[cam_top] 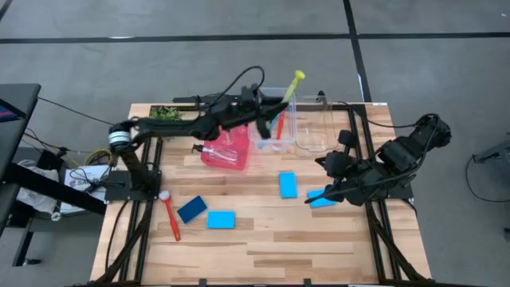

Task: Pick & Place Kitchen Sink Supplies
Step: Put the green dishwashing brush into the transparent white bin, then put the red dishwashing brush into the transparent white bin

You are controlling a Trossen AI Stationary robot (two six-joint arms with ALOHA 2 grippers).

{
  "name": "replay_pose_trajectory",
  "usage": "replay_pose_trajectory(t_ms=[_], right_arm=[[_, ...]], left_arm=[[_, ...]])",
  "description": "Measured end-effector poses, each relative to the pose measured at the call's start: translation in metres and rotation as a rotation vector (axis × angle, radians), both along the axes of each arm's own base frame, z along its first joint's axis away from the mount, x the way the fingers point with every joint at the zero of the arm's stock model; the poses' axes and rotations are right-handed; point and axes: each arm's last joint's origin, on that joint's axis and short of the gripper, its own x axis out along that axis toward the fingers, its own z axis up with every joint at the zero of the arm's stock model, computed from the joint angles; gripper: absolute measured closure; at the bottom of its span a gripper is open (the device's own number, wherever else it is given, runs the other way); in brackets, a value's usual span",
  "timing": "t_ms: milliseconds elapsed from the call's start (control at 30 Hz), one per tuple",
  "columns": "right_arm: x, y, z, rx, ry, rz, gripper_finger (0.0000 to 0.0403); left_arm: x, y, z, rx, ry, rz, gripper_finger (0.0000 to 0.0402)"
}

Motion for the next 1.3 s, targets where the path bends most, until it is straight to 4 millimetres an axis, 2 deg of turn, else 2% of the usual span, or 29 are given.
replay_pose_trajectory(t_ms=[133,267,433,800,1167,1300], right_arm=[[0.001,-0.004,-0.008,-0.048,0.044,-0.008,0.0402],[-0.001,-0.011,-0.014,-0.089,0.107,-0.036,0.0402],[-0.010,-0.023,-0.013,-0.125,0.155,-0.057,0.0402],[-0.023,-0.041,-0.003,-0.096,0.088,-0.097,0.0402],[-0.024,-0.041,-0.003,-0.120,0.102,-0.073,0.0402],[-0.024,-0.041,-0.003,-0.125,0.105,-0.069,0.0402]], left_arm=[[0.019,0.033,-0.018,-0.092,0.001,0.070,0.0338],[0.026,0.061,-0.036,-0.188,0.002,0.143,0.0329],[0.028,0.080,-0.055,-0.243,0.019,0.199,0.0321],[0.028,0.083,-0.059,-0.248,0.023,0.221,0.0307],[0.028,0.083,-0.059,-0.225,0.035,0.228,0.0211],[0.029,0.081,-0.059,-0.223,0.032,0.211,0.0188]])
